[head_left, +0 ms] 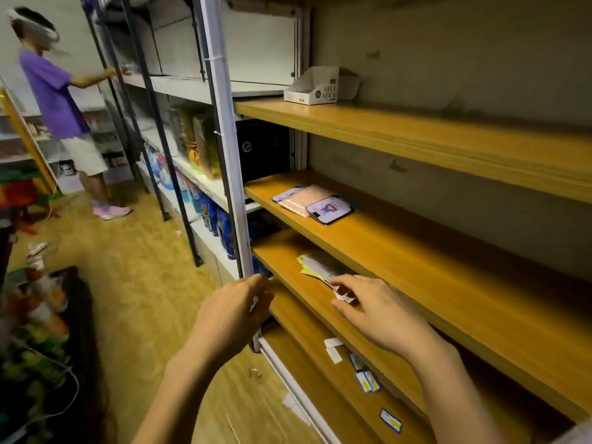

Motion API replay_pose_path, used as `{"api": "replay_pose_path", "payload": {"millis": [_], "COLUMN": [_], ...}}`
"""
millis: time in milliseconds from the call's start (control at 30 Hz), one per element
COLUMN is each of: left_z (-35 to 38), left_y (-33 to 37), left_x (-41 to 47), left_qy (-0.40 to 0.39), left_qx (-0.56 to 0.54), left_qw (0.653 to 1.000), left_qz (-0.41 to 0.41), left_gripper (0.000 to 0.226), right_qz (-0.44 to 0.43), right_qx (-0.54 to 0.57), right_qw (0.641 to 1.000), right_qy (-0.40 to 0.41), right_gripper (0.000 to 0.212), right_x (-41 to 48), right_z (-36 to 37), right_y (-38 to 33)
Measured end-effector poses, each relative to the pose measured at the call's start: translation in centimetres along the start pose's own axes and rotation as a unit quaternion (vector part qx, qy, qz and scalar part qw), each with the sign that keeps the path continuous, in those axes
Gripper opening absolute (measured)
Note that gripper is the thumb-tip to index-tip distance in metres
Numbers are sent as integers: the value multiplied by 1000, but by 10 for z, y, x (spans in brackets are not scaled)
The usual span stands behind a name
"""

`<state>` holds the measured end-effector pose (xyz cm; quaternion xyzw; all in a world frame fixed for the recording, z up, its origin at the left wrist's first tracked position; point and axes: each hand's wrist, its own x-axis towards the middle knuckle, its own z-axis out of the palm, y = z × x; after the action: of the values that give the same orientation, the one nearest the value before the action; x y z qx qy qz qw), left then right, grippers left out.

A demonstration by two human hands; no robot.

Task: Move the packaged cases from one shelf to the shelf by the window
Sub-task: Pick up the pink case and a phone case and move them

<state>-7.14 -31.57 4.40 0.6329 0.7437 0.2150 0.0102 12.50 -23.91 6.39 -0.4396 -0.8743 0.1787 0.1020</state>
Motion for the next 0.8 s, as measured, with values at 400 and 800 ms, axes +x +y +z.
{"api": "replay_pose_path", "payload": {"millis": [400,800], "left_z": [45,86], "left_y": [-51,-91], "left_x": [134,279], "left_qy": [-27,15], "left_qx": [-8,-17], "left_qw": [999,1000], "left_qz": [38,-4], "left_gripper": [28,29], "right_qz": [103,256], "right_qx": [-10,61], "right_qw": [995,964], "right_qy": [10,32], "right_gripper": [41,68], "right_x": [141,279], "right_z": [16,38], "right_y": [37,70]}}
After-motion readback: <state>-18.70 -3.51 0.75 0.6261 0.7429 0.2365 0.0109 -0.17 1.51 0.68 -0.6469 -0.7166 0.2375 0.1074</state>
